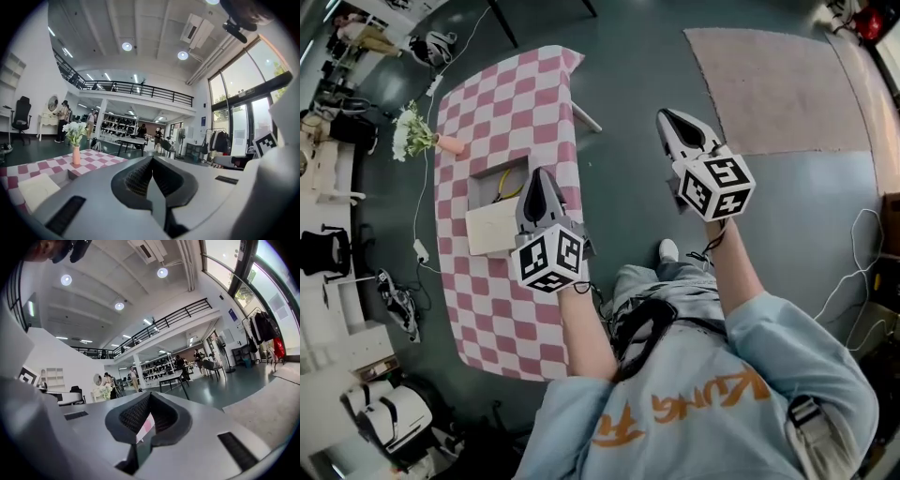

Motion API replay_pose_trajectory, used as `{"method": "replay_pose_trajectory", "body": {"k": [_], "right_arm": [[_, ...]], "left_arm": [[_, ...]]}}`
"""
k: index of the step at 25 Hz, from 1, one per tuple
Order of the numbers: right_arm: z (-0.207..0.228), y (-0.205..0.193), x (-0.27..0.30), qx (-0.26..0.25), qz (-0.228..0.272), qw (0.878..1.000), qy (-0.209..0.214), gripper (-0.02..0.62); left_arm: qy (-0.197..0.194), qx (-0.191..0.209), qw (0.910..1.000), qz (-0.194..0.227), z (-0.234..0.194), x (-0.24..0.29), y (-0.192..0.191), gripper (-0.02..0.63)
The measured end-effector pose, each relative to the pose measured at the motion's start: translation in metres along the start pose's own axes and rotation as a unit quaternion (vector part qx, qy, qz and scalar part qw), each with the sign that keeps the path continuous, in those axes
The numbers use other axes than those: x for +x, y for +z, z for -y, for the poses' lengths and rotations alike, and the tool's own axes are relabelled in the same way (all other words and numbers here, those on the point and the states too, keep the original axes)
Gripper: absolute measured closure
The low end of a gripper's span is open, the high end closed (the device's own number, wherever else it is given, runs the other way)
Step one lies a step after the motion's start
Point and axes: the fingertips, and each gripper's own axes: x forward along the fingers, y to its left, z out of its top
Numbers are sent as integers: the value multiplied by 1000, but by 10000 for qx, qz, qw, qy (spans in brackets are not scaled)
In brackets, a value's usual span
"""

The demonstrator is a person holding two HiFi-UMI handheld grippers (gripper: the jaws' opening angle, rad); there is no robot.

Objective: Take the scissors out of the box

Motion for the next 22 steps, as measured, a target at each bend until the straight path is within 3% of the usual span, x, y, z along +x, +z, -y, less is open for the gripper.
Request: {"method": "replay_pose_trajectory", "body": {"k": [6, 12, 18, 22], "right_arm": [[-7, -18, 30, -45, -240, 9995, 208, 598], [1, -40, 52, -177, -472, 9987, 89, 598], [30, -19, 65, -203, -453, 9985, -226, 597], [17, -26, 83, -172, -590, 9981, -57, 597]], "left_arm": [[433, -147, 9989, -136, -28, 8, -17, 586], [258, -166, 9989, -354, -30, 43, -39, 586], [-14, -67, 9991, -420, -14, 79, -31, 586], [166, -11, 9983, -561, -32, 84, -33, 586]]}}
